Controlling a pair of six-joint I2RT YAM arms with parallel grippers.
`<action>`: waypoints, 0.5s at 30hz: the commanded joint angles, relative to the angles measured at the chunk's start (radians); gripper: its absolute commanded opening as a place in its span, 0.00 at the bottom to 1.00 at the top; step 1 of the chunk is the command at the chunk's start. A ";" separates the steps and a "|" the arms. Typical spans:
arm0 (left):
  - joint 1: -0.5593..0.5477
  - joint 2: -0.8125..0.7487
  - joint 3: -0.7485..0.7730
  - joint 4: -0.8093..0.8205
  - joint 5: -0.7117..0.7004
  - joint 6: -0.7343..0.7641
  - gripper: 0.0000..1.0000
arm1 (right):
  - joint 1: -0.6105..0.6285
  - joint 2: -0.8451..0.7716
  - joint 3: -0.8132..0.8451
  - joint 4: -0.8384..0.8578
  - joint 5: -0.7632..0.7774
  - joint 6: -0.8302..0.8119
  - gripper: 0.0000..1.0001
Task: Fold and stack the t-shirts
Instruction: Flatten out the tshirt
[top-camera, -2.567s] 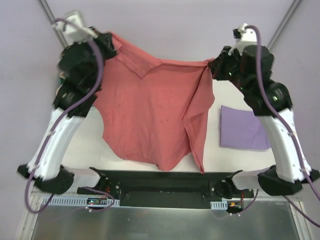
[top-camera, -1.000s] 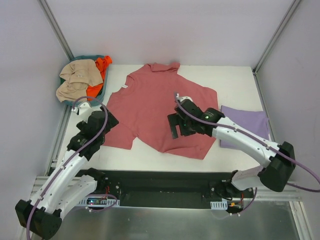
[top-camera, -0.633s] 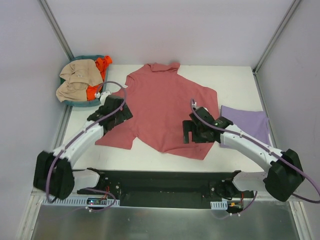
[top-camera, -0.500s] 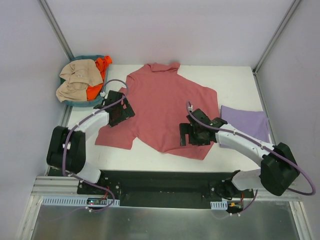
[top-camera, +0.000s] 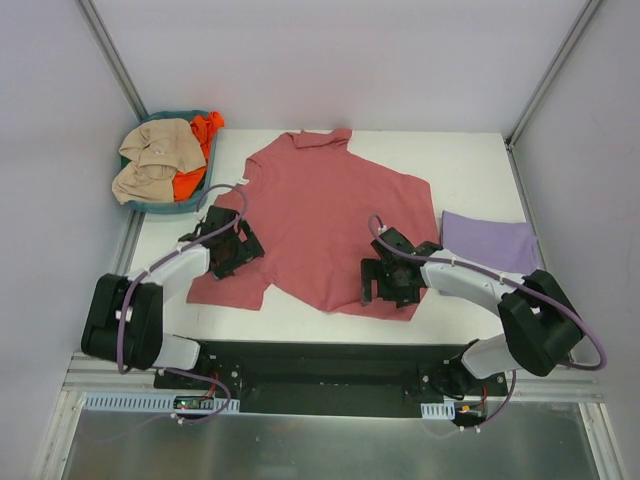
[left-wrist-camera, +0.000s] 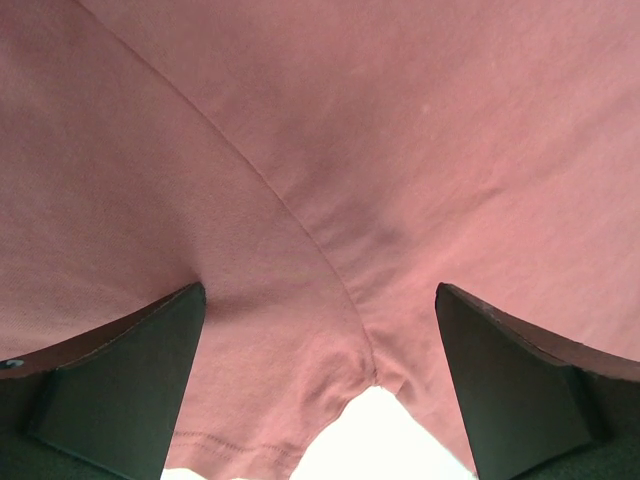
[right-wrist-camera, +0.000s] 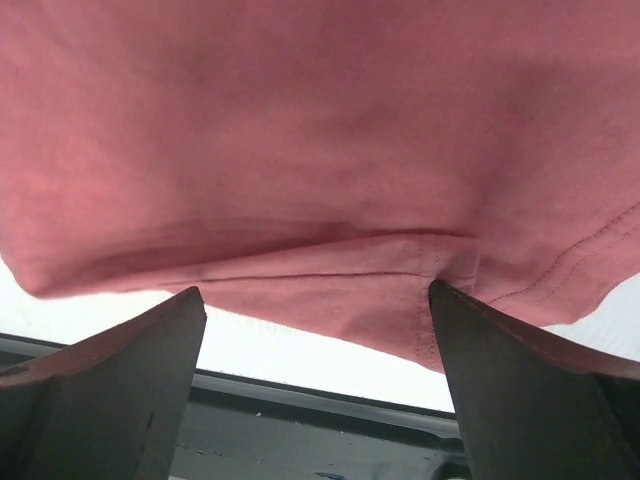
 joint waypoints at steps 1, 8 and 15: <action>-0.001 -0.142 -0.160 -0.160 0.020 -0.046 0.99 | -0.016 -0.016 -0.025 0.009 0.009 0.035 0.96; -0.003 -0.531 -0.338 -0.198 0.187 -0.096 0.99 | -0.037 -0.061 -0.088 -0.019 -0.017 0.037 0.96; -0.004 -0.663 -0.231 -0.242 0.219 -0.051 0.99 | -0.062 -0.183 -0.058 -0.095 0.110 0.029 0.96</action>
